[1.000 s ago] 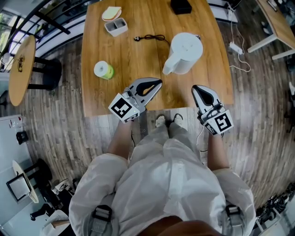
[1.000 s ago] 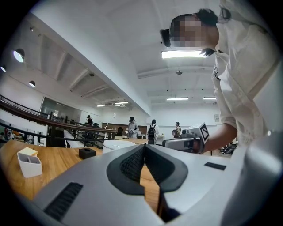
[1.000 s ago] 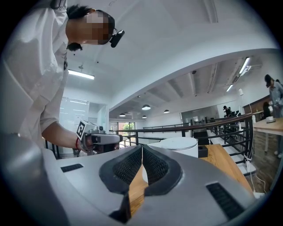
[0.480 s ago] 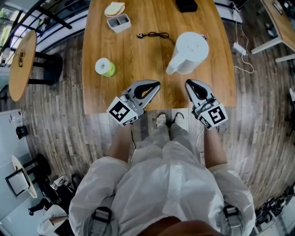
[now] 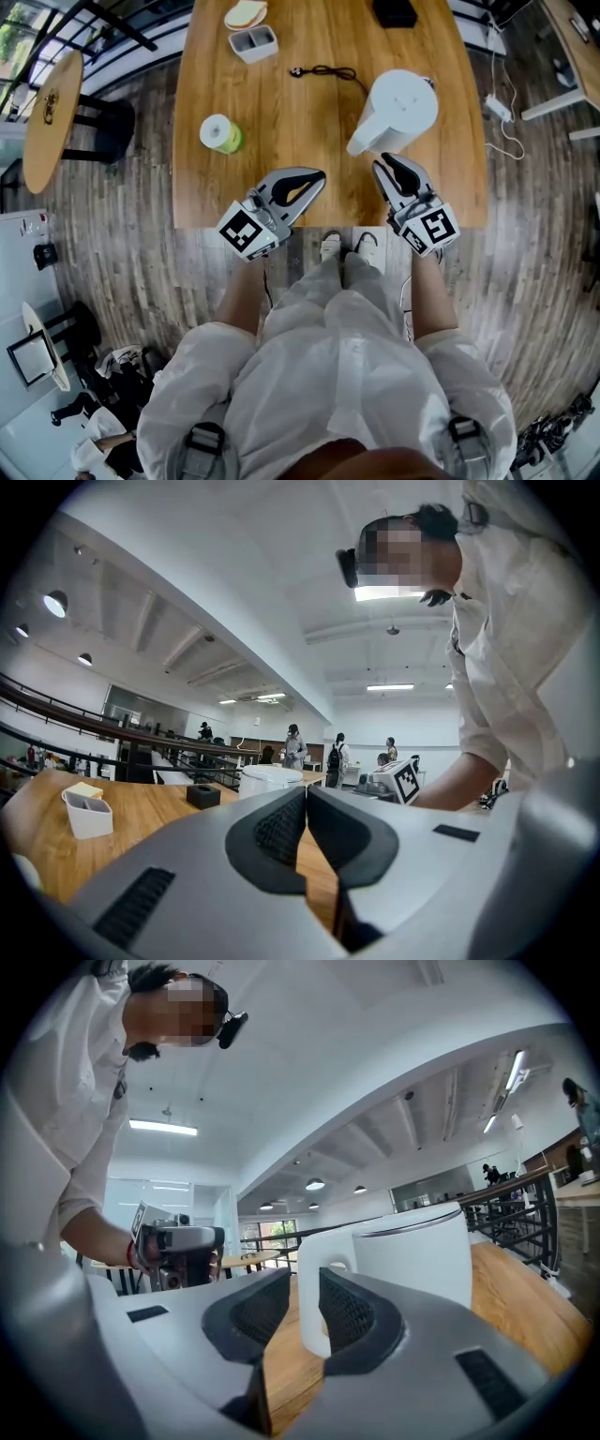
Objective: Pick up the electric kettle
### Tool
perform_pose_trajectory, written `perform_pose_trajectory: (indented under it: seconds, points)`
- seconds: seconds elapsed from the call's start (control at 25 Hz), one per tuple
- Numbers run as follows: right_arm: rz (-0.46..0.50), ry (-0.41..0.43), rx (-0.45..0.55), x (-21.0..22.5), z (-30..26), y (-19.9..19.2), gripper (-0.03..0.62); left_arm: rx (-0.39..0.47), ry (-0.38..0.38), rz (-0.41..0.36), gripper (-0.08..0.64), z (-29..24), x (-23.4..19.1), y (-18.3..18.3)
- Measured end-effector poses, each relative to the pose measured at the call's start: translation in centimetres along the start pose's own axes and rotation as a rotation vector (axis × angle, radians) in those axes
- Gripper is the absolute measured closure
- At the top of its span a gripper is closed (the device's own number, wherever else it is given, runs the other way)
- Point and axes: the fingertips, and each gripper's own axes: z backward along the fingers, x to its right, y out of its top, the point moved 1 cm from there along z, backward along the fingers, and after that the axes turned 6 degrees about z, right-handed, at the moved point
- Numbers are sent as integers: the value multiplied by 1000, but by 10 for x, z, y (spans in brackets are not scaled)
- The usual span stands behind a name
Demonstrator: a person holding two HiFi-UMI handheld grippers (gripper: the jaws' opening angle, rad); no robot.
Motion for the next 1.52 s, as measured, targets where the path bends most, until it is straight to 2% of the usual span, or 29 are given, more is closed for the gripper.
perform_pose_trajectory:
  seconds: [0.04,0.12,1.2,1.52]
  points:
    - [5,5,-6,0,-3,-2,490,0,1,1,552,0,0,-1]
    - [17,15,-19,0,-8,-6,472,0,-2,4,552,-1,0,-2]
    - [62,-2,-31,10,-58,-19,453,-41,-5,18,552,7,-1,-20]
    - [81,53,-53,9,-52,-16,453,-40,-4,20,554,3,-3,-18]
